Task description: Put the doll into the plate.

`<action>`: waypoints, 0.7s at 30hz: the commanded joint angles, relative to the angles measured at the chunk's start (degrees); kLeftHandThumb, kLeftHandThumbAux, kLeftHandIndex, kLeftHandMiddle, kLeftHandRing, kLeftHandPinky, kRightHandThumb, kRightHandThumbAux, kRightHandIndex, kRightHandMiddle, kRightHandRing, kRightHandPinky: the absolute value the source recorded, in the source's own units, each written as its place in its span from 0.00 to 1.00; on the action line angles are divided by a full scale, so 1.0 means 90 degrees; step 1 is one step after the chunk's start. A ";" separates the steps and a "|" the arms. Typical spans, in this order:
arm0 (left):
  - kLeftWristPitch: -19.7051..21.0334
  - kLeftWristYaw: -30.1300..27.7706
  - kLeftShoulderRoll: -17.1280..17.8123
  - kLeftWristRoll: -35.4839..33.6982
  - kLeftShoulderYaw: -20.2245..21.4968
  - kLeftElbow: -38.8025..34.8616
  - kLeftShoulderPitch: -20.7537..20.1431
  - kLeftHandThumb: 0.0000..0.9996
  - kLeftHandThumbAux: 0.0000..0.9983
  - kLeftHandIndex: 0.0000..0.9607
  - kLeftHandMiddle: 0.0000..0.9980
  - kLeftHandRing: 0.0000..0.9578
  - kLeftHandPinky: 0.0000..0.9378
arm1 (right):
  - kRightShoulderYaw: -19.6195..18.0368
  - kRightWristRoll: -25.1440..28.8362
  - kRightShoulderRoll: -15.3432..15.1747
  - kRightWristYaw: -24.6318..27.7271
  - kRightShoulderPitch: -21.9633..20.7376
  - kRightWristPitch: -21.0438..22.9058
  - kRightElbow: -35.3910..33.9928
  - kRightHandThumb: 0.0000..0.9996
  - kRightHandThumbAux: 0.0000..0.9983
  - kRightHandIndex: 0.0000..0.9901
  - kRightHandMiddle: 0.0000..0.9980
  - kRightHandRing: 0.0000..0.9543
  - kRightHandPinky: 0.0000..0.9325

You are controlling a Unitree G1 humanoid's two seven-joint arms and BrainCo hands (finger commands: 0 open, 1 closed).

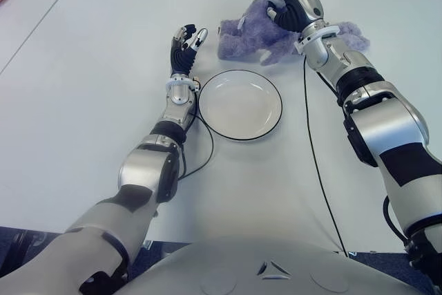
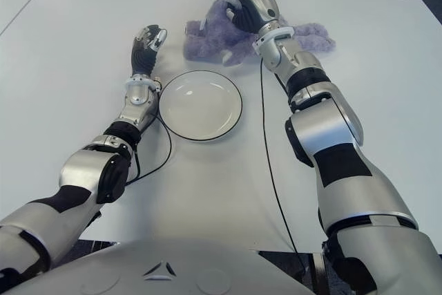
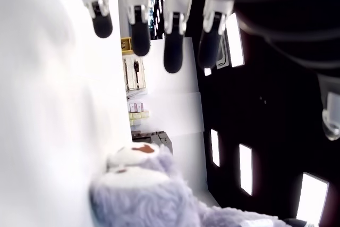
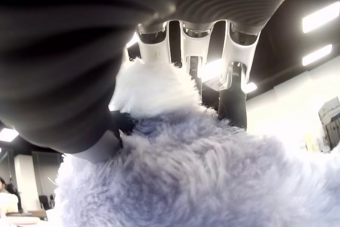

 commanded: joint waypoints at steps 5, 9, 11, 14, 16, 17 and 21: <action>0.0550 0.0019 -0.0502 0.0078 0.0022 0.1074 0.1645 0.00 0.42 0.23 0.23 0.15 0.00 | -0.0101 0.0131 -0.0067 0.0123 0.0058 -0.0361 0.0006 0.72 0.72 0.44 0.87 0.90 0.93; 0.0580 -0.0016 -0.0494 0.0068 0.0034 0.1075 0.1631 0.00 0.42 0.23 0.22 0.15 0.00 | -0.0107 0.0133 -0.0072 0.0097 0.0030 -0.0415 -0.0008 0.72 0.72 0.44 0.87 0.90 0.93; 0.0608 -0.0045 -0.0488 0.0057 0.0046 0.1077 0.1626 0.00 0.42 0.23 0.22 0.15 0.00 | -0.0112 0.0130 -0.0081 0.0033 -0.0003 -0.0479 -0.0030 0.72 0.72 0.44 0.87 0.90 0.93; 0.0593 -0.0037 -0.0491 0.0067 0.0042 0.1077 0.1628 0.00 0.42 0.23 0.22 0.16 0.00 | -0.0118 0.0127 -0.0088 -0.0020 -0.0032 -0.0532 -0.0046 0.72 0.72 0.44 0.87 0.90 0.93; 0.0554 -0.0011 -0.0495 0.0090 0.0025 0.1076 0.1629 0.00 0.42 0.23 0.22 0.16 0.00 | -0.0124 0.0127 -0.0092 -0.0045 -0.0062 -0.0561 -0.0056 0.72 0.72 0.44 0.87 0.90 0.93; 0.0539 -0.0005 -0.0496 0.0098 0.0020 0.1075 0.1631 0.00 0.42 0.23 0.22 0.16 0.00 | -0.0127 0.0126 -0.0094 -0.0053 -0.0073 -0.0570 -0.0060 0.72 0.72 0.44 0.87 0.90 0.93; 0.0537 -0.0011 -0.0490 0.0099 0.0019 0.1075 0.1629 0.00 0.42 0.24 0.22 0.16 0.00 | -0.0129 0.0120 -0.0091 -0.0057 -0.0101 -0.0574 -0.0062 0.72 0.72 0.44 0.87 0.90 0.93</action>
